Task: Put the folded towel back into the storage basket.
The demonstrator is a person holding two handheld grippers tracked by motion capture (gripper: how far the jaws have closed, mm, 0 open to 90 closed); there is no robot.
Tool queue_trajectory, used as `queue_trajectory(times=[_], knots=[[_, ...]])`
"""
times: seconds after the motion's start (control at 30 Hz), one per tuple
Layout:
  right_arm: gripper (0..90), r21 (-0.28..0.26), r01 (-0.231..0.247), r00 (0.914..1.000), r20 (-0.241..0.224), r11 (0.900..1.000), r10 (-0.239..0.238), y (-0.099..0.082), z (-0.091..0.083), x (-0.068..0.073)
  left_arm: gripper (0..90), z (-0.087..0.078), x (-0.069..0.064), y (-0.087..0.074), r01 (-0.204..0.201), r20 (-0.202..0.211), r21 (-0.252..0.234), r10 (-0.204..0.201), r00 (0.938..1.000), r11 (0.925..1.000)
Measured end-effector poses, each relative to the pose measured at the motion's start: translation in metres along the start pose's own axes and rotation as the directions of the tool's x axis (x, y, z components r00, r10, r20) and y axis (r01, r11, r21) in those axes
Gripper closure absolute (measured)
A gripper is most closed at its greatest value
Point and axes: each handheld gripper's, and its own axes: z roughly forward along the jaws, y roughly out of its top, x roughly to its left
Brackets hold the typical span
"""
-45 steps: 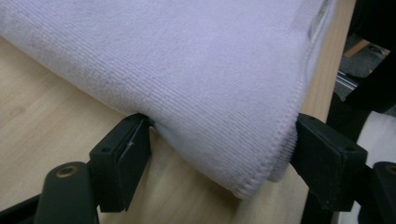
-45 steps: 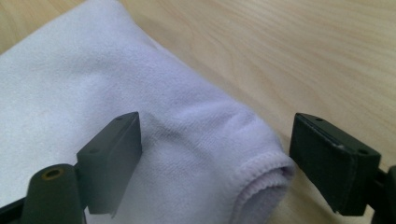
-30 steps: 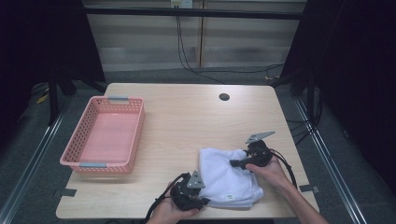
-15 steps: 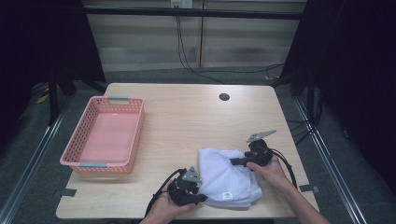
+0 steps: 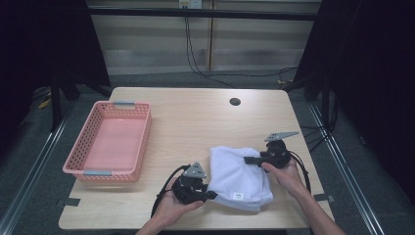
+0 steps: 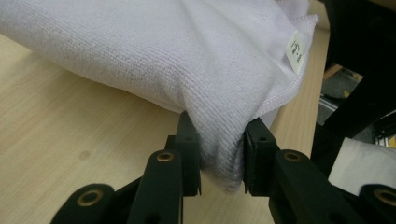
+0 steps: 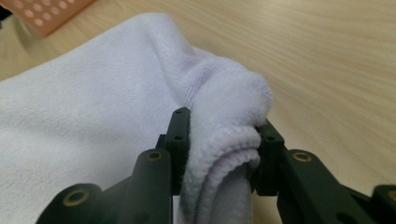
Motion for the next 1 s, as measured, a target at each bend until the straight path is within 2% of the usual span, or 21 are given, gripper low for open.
queue_trajectory(times=[0.07, 0.17, 0.3, 0.4, 0.57, 0.63, 0.73, 1.0], knots=[[65.7, -0.013, 0.015, 0.9999, -0.008, 0.9998, -0.015, 0.003, -0.003, 0.002, 72.3, -0.005, 0.0, 0.001, 0.006, -0.013, -0.018, -0.006, 0.9999, 0.9998], [65.8, -0.032, 0.035, 0.9994, -0.008, 0.9989, -0.035, 0.011, -0.006, 0.006, 72.3, -0.013, 0.001, 0.006, -0.01, -0.018, -0.029, 0.009, 0.9998, 0.9995], [65.8, -0.059, 0.03, 0.9994, -0.012, 0.9978, -0.031, 0.021, -0.006, 0.007, 72.5, -0.021, 0.006, 0.01, -0.013, -0.028, -0.048, 0.012, 0.9995, 0.9988], [65.8, -0.061, 0.026, 0.9993, -0.024, 0.9978, -0.028, 0.025, -0.002, 0.006, 72.8, -0.026, 0.007, 0.009, -0.015, -0.034, -0.071, 0.013, 0.9993, 0.9973], [65.8, -0.058, 0.035, 0.9987, -0.035, 0.9977, -0.037, 0.032, 0.004, 0.008, 73.2, -0.032, 0.009, 0.009, -0.012, -0.036, -0.072, 0.009, 0.9993, 0.9973], [65.9, -0.058, 0.041, 0.9985, -0.035, 0.9975, -0.043, 0.039, 0.005, 0.011, 73.2, -0.038, 0.013, 0.008, 0.01, -0.042, -0.085, -0.013, 0.999, 0.9963], [65.9, -0.061, 0.041, 0.998, -0.045, 0.9973, -0.044, 0.047, 0.008, 0.012, 73.3, -0.045, 0.015, 0.009, 0.0, -0.056, -0.097, -0.005, 0.9984, 0.9953], [66.0, -0.07, 0.066, 0.9952, -0.067, 0.9953, -0.071, 0.07, 0.018, 0.021, 73.4, -0.067, 0.023, 0.006, 0.027, -0.071, -0.14, -0.037, 0.9968, 0.9898]])
